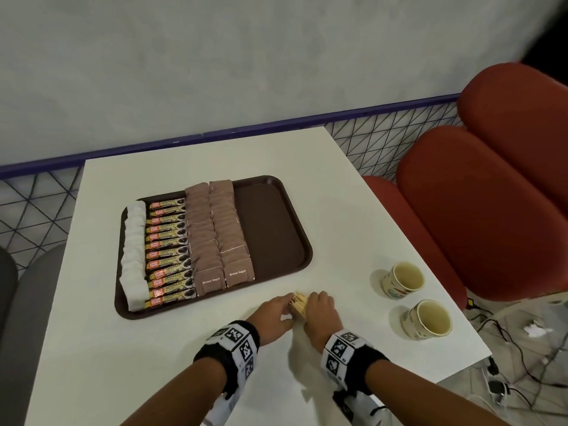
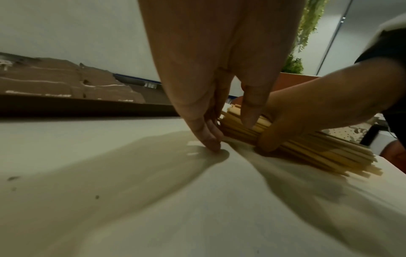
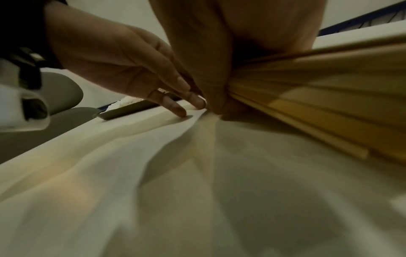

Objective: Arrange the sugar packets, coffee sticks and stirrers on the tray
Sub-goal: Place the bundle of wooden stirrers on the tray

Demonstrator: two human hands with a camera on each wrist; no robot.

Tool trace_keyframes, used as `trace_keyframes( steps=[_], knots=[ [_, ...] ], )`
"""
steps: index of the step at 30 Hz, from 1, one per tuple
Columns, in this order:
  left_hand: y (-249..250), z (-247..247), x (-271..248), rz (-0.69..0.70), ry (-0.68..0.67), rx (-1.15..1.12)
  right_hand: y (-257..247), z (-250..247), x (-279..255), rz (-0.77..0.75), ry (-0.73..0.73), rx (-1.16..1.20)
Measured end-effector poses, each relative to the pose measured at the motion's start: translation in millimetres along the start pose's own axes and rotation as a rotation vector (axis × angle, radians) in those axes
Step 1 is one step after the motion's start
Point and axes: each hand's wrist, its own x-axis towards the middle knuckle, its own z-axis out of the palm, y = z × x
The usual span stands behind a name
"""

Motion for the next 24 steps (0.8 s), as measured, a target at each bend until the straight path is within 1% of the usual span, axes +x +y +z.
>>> trace_keyframes(
  steps=[2,7,12,17,20,24],
  knots=[
    [-3.8,-0.7,-0.6,-0.015,0.024,-0.036,-4.3,-2.1,2.4,-0.027,-0.007,-0.014],
    [-11.4,0.3,-1.5,-0.053,0.026,-0.072,-2.8,-8.7,8.6,-0.1,-0.033,-0.072],
    [-18.3,0.7,-1.2,-0.076,0.037,-0.116,-3.1,-10.5,10.3,-0.146,-0.003,-0.111],
    [-20.7,-1.0,-6.6,-0.094,0.043,-0.211,-7.6,-9.9,12.2,-0.19,0.011,-0.169],
    [-19.3,-3.5,-14.5,-0.08,0.036,-0.221,-6.5,-11.7,14.4,-0.207,0.004,-0.136],
    [-26.2,-11.7,-34.3,-0.055,0.086,-0.268,-3.9,-22.4,14.2,-0.219,-0.029,0.045]
  ],
)
